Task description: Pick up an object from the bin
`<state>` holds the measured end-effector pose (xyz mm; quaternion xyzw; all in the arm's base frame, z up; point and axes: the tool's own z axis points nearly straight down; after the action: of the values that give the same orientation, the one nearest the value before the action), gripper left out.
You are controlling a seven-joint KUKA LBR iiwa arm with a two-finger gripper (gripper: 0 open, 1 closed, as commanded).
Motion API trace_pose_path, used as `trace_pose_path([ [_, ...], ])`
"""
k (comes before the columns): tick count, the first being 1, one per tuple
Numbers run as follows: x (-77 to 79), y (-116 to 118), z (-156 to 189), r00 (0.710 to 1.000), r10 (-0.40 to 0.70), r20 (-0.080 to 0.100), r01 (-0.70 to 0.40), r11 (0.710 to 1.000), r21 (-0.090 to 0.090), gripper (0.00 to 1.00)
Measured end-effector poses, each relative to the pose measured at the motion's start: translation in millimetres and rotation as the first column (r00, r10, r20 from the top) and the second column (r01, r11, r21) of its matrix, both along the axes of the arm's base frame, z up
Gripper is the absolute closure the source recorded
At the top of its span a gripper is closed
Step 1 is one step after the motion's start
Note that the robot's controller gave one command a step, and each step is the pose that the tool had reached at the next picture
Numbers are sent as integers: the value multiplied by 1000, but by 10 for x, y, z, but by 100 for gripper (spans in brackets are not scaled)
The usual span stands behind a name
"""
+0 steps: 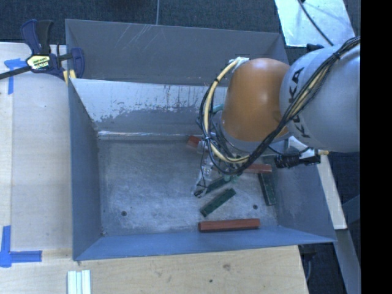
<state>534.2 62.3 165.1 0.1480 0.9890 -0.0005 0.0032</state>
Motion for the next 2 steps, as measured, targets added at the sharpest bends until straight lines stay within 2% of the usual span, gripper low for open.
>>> trace_pose_path([
  [1, -95, -860, -388, 1000, -26, -8, 26, 1000, -3, 0],
  [2, 277, -483, -816, 962, -275, -3, 275, 962, 3, 0],
])
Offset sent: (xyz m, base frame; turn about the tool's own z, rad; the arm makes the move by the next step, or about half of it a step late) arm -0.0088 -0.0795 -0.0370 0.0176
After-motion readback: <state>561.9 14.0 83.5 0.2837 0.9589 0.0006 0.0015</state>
